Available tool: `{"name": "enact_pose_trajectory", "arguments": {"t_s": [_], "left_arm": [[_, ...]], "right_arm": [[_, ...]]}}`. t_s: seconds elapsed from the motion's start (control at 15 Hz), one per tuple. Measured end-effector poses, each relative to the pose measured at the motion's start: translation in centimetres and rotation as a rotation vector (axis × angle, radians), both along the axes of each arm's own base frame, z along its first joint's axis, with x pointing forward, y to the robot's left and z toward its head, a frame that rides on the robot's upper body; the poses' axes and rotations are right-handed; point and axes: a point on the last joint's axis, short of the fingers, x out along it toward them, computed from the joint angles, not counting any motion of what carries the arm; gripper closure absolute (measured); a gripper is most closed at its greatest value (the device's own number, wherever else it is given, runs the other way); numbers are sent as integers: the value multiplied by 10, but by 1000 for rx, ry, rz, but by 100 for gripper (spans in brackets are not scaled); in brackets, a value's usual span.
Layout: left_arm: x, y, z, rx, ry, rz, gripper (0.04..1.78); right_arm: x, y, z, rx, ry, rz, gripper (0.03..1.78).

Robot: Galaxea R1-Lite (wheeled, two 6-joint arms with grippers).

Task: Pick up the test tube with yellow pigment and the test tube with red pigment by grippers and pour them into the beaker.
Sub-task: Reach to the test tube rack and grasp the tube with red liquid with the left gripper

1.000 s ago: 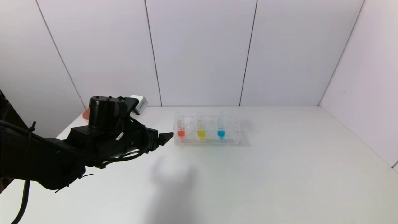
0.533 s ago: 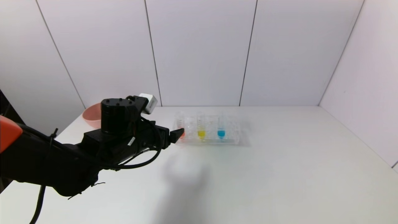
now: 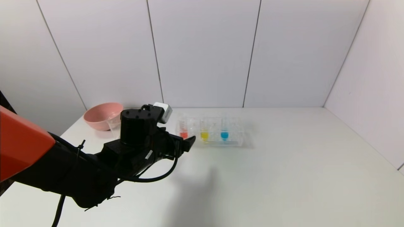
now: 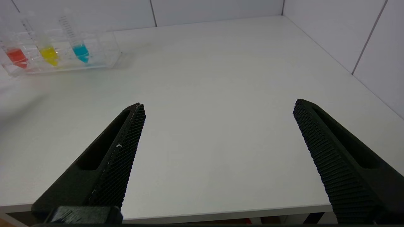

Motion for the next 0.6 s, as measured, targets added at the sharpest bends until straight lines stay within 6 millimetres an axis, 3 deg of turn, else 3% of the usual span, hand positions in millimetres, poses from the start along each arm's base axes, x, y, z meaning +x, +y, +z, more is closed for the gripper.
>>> {"name": "enact_pose_trajectory", "arguments": {"t_s": [0.6], "left_arm": [[21, -46, -41, -11, -120, 166, 5]], "right_arm": [[0, 0, 0, 0, 0, 0, 10]]}}
